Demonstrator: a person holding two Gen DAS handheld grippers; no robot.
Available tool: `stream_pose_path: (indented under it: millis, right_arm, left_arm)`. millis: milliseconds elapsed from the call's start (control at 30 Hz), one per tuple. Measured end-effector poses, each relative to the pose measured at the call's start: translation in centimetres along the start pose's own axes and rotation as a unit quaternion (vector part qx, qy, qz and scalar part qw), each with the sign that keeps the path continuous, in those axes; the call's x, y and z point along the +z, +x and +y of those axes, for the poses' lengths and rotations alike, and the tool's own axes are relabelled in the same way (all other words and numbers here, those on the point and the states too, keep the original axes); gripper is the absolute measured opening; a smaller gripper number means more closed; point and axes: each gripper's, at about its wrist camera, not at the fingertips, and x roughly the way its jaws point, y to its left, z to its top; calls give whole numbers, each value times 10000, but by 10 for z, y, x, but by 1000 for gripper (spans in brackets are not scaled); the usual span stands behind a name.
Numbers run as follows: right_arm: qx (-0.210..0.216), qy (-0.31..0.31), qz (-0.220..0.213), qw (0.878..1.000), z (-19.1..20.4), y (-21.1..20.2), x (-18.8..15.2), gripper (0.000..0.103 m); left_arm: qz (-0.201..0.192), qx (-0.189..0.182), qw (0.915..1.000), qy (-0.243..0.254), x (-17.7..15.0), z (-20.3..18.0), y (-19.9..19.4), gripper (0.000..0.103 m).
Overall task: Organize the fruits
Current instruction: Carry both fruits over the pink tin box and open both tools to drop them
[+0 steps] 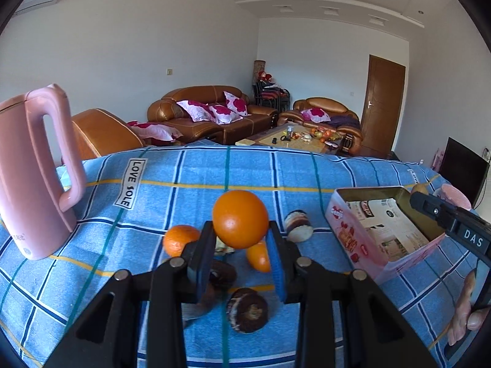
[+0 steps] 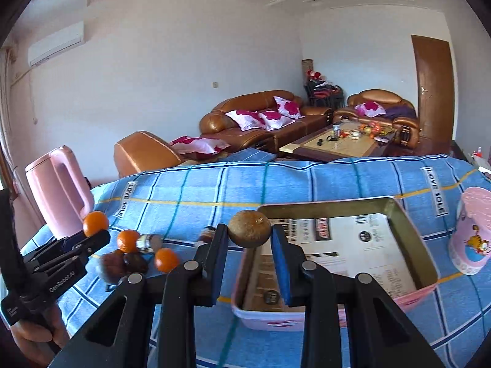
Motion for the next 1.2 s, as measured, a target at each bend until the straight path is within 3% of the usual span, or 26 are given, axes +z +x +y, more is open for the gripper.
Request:
stream_pose_path:
  millis: [333, 533, 933, 1200]
  right_arm:
    - [-714, 243, 176, 9970, -80, -3, -5, 31]
    - [-914, 158, 401, 9949, -99, 3, -10, 31]
    - [-888, 78, 868, 9922, -94, 22, -22, 31]
    - [-773, 304, 830, 9931, -97, 18, -22, 31]
  left_arm:
    - [189, -669, 9967, 420, 3, -106, 20, 35]
    - [483, -889, 9933, 551, 2, -156, 42, 35]
    - [909, -792, 9893, 821, -12, -174, 63, 35]
    - [814, -692, 9903, 883, -13, -175, 59, 38]
